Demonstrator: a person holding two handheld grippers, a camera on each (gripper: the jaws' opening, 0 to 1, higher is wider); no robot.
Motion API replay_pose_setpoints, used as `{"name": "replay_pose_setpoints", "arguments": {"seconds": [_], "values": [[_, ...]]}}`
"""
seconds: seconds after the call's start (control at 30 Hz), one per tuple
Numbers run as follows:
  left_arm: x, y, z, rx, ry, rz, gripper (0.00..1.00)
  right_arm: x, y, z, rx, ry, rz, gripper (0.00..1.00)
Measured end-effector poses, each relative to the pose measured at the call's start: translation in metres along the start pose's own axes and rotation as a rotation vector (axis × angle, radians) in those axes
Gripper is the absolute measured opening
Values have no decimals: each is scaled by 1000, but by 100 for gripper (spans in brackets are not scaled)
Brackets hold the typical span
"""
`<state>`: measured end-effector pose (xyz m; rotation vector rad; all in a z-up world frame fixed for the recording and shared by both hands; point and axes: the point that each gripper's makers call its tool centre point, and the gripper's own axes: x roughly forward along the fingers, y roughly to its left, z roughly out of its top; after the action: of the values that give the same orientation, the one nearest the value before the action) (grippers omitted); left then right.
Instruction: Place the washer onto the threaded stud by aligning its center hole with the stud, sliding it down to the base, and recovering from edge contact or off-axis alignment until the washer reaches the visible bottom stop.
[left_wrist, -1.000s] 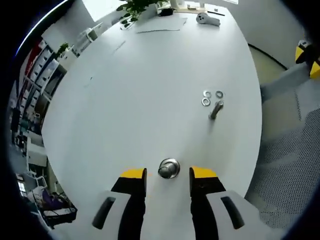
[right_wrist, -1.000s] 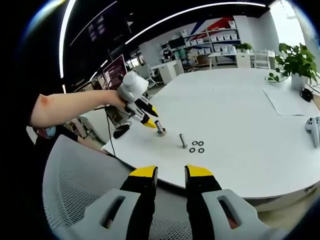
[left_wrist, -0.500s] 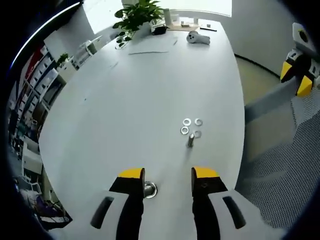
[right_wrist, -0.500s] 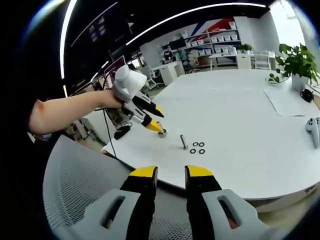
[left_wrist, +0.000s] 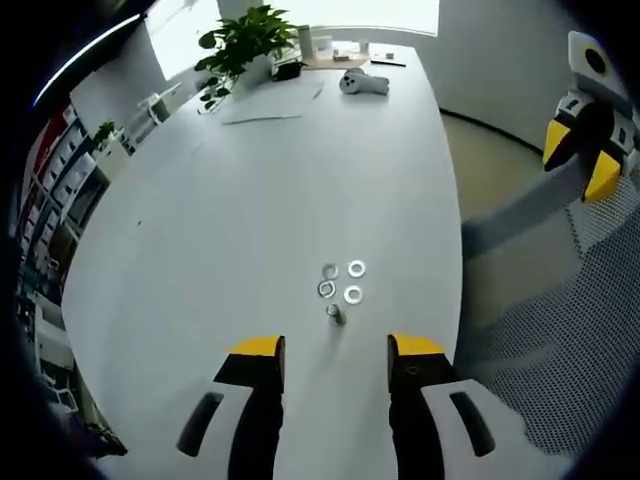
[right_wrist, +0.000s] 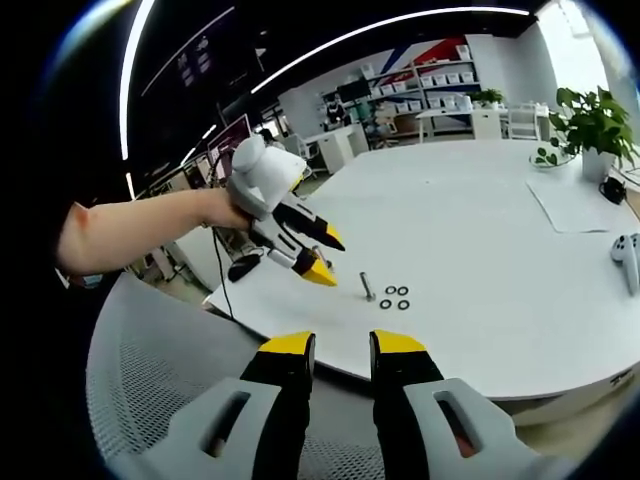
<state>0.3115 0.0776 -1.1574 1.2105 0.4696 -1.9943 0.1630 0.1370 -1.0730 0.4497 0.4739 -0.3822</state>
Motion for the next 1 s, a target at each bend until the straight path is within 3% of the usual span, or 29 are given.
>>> {"name": "replay_pose_setpoints", "arguments": {"seconds": [0.47,0.8,1.0], "values": [[31,-6,18,25,-8,-49,38,0,-1,0,9,-1,-10,25],[50,-25,30,84,5,-108,38,-1,-3,0,17,-6,-20,25],[63,-8,21,83,51,-115,34,-1,-4,0,19,-7,-23,25]]}}
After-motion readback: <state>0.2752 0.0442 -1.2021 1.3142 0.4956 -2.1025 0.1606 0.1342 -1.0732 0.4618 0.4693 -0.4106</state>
